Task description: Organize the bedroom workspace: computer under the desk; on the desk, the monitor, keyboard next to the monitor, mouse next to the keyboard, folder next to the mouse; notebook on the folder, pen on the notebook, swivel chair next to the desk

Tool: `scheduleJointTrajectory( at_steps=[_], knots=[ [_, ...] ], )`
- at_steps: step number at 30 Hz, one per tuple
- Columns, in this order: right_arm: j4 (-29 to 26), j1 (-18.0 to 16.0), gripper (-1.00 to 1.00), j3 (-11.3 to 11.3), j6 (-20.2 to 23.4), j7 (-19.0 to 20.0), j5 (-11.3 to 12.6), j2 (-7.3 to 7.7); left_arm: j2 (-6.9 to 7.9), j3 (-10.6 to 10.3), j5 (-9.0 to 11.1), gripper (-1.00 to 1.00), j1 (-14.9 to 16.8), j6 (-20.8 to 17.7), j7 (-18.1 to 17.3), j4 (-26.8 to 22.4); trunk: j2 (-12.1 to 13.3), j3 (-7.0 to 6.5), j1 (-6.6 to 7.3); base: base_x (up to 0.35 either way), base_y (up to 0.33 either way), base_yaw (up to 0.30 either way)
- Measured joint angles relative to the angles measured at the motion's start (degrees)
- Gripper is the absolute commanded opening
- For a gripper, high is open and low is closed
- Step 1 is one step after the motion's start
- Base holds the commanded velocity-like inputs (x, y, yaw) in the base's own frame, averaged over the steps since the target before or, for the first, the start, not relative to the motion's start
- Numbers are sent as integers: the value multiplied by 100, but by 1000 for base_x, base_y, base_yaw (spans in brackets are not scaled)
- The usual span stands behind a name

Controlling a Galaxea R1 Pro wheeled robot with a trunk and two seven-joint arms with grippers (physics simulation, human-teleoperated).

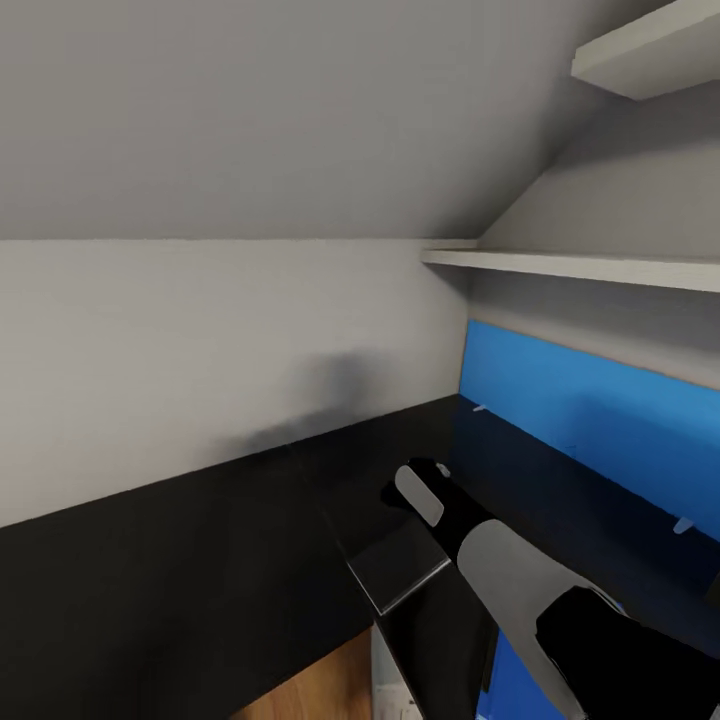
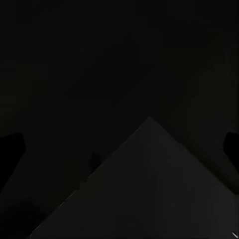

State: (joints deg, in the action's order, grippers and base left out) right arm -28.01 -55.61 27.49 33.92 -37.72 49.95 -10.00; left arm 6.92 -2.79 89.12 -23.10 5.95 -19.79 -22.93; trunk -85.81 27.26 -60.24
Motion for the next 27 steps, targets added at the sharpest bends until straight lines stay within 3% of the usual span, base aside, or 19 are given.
scheduleJointTrajectory(
  at_steps=[27],
  knots=[
    [84, -45, 100, 4, -159, 4, 0, 0, -2, -6, -5, 100, 10, -5, 4, 0, -1083, 485, -593, 0, 0, 0]
  ],
)
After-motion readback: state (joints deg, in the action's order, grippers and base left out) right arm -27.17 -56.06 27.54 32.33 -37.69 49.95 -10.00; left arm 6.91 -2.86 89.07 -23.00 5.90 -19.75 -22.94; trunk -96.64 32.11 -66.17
